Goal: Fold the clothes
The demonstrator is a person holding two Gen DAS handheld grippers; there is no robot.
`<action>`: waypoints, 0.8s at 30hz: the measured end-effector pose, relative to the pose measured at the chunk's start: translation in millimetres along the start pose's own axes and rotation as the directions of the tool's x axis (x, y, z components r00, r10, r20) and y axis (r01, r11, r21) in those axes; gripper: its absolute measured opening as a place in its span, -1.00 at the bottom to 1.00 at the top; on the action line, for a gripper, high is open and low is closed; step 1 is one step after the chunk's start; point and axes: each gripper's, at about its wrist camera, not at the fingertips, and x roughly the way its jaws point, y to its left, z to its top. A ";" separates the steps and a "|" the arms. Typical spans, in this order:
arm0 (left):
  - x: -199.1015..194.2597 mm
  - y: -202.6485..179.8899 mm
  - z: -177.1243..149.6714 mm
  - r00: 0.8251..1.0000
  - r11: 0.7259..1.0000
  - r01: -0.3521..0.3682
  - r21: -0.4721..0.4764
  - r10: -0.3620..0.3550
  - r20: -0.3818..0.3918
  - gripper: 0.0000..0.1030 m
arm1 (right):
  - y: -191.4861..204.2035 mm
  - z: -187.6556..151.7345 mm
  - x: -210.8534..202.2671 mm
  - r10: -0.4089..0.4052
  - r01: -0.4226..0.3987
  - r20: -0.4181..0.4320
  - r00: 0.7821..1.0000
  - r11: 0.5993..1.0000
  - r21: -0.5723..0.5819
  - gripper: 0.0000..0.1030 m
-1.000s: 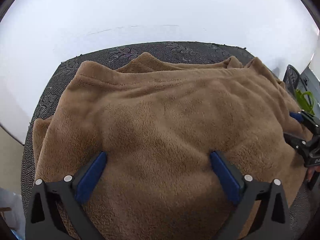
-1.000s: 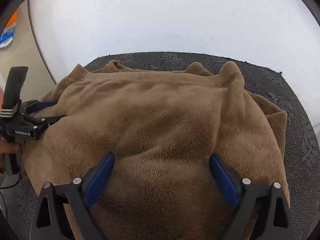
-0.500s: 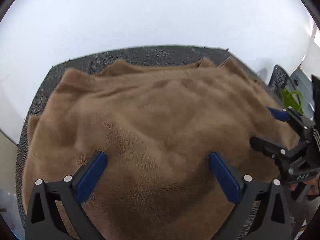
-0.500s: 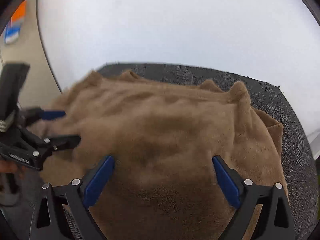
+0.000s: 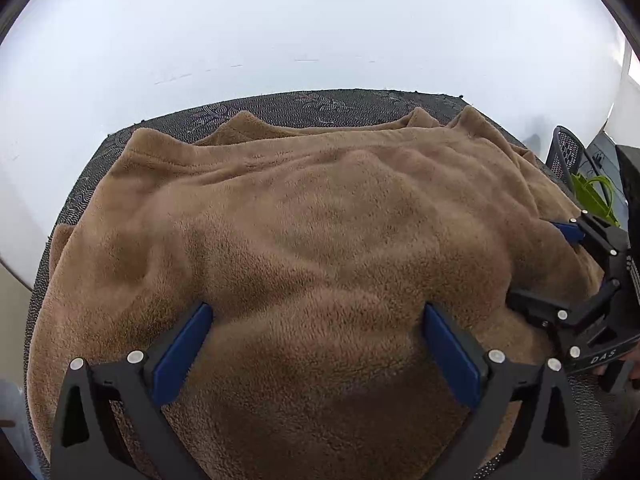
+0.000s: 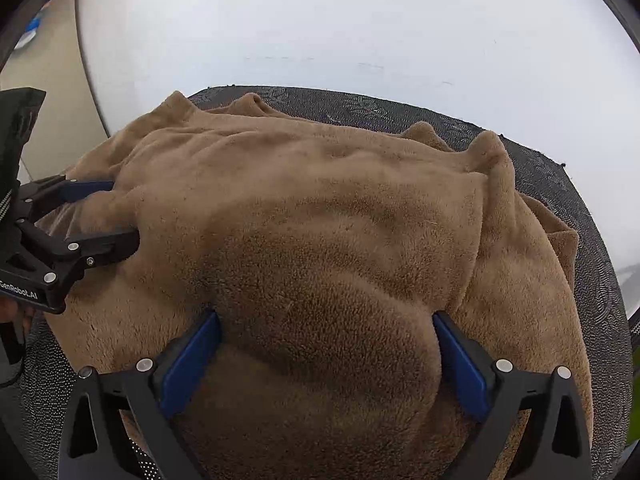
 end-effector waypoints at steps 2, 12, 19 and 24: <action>-1.1 0.7 -0.4 1.000 1.000 0.004 -0.001 -0.004 0.003 1.00 | -0.4 -1.4 -1.1 0.000 0.000 0.004 1.000 1.000 -0.001 1.00; -33.3 11.0 -9.6 0.998 0.997 0.038 -0.067 -0.034 0.050 1.00 | 1.2 -2.4 -6.3 -0.036 0.036 0.013 0.999 0.999 -0.009 1.00; -107.8 60.9 -52.8 0.981 0.980 -0.135 -0.147 0.153 0.117 1.00 | 48.8 0.5 -56.1 0.024 -0.011 0.200 0.979 0.998 -0.067 1.00; -133.7 121.0 -96.3 0.978 0.941 -0.165 -0.297 0.194 0.071 1.00 | 138.0 5.5 -66.0 0.177 -0.090 0.240 0.955 0.938 -0.335 1.00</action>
